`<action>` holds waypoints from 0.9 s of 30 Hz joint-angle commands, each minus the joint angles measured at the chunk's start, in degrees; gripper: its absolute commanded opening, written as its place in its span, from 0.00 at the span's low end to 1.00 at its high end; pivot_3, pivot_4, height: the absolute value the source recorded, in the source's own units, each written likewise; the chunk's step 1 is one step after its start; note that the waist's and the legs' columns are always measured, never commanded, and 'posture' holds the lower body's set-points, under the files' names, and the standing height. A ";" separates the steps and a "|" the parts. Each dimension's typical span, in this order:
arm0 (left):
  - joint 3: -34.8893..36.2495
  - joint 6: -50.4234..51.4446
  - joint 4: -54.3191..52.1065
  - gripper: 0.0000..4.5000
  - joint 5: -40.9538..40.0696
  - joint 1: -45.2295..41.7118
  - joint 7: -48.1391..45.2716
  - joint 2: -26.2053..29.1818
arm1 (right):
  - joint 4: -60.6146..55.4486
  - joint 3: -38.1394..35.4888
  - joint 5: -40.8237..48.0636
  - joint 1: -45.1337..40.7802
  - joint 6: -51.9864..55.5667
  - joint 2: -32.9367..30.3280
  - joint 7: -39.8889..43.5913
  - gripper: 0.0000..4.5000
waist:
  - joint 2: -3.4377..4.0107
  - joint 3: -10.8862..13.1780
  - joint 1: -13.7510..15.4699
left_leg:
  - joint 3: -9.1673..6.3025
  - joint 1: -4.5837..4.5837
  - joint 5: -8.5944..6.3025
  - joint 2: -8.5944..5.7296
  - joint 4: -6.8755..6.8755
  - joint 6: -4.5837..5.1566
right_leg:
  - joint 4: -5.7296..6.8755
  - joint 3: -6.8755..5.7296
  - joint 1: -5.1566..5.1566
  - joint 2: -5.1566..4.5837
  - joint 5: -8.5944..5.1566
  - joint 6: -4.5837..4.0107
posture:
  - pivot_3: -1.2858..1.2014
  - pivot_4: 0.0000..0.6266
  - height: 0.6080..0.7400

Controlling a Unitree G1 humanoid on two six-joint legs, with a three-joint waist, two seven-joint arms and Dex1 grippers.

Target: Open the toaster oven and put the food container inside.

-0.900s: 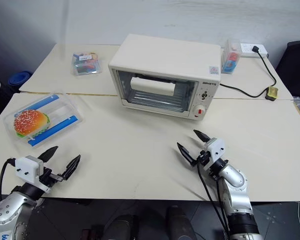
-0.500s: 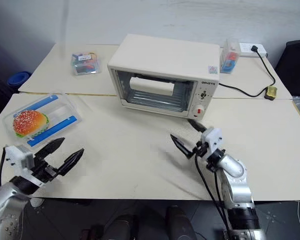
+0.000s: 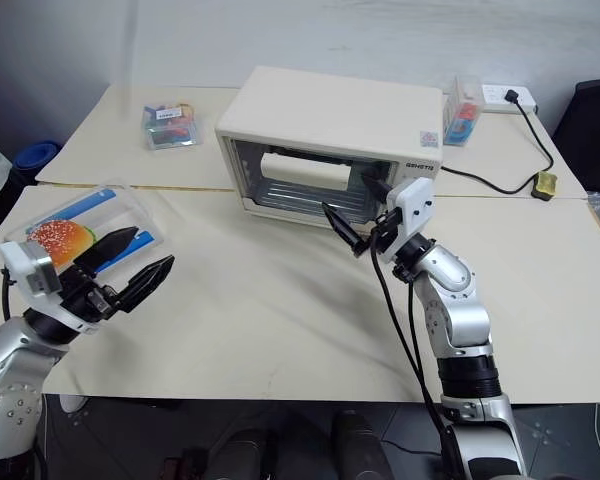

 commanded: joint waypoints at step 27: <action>-12.93 0.89 25.74 0.03 11.53 -36.28 3.02 -1.34 | -6.06 7.55 -5.79 14.42 -16.27 -8.33 16.84 1.00 | -0.01 0.00 0.25 | -0.02 0.00 0.03 -0.02 0.07 -0.06 | 0.06 -0.13 0.00 0.08 0.01 0.02 | 0.52 0.24 1.00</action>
